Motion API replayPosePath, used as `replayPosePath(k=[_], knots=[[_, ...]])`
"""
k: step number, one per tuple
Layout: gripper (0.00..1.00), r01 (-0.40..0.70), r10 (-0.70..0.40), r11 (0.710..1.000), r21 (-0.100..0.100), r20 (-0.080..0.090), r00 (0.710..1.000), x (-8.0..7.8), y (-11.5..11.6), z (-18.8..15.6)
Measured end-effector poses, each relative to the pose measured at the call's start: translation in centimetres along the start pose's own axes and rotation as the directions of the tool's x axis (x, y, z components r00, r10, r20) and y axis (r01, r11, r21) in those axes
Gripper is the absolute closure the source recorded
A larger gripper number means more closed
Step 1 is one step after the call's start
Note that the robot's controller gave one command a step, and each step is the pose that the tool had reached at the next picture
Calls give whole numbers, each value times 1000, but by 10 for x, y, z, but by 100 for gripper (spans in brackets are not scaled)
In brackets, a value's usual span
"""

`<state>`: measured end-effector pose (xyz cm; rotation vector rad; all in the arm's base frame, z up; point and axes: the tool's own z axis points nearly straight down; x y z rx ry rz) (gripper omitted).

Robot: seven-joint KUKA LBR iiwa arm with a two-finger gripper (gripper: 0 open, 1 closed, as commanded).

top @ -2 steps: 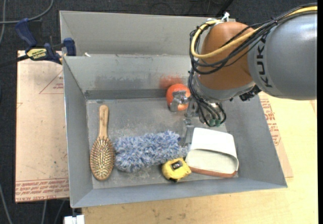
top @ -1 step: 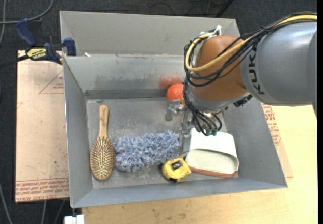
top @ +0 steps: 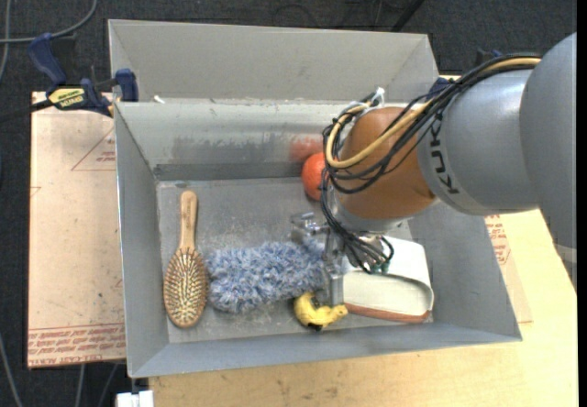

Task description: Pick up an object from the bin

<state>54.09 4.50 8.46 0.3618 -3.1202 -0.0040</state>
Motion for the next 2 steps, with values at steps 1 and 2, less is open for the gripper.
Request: replayPosePath(k=[1, 2], knots=[[100, 33, -33, 999, 1, 11, 999, -5, 0, -14], [100, 33, -33, 999, 1, 11, 999, -5, 0, -14]])
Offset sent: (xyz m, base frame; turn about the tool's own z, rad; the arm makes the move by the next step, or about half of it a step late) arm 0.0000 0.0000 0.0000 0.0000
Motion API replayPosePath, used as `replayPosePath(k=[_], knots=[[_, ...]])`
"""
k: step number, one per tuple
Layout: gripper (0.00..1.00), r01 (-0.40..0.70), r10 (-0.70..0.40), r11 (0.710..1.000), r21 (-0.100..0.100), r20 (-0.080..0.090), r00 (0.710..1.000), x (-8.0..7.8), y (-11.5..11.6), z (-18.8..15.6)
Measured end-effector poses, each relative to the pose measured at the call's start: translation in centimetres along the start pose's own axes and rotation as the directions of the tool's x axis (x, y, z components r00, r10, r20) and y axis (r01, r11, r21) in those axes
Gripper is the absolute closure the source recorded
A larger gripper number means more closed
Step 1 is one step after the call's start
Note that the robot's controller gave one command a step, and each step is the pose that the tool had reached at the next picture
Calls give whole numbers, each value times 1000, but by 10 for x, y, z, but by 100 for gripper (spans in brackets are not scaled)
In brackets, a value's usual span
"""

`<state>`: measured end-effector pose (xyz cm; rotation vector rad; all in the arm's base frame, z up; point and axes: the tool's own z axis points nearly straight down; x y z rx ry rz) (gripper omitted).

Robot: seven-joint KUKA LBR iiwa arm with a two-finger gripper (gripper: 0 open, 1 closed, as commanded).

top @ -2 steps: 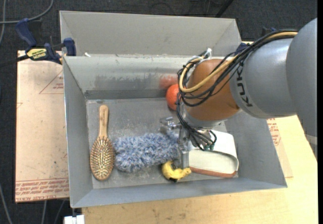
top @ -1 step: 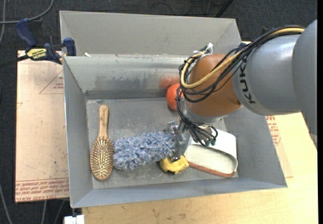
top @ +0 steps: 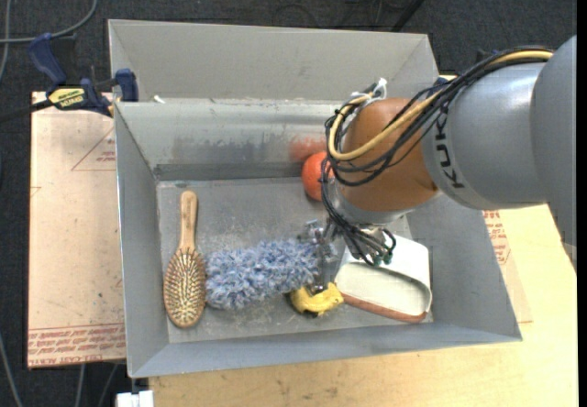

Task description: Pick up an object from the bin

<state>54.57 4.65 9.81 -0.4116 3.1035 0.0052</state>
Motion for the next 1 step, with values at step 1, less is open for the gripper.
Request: replayPosePath(k=[1], knots=[[100, 395, -395, 918, -1, -1, 918, 22, -10, -134]])
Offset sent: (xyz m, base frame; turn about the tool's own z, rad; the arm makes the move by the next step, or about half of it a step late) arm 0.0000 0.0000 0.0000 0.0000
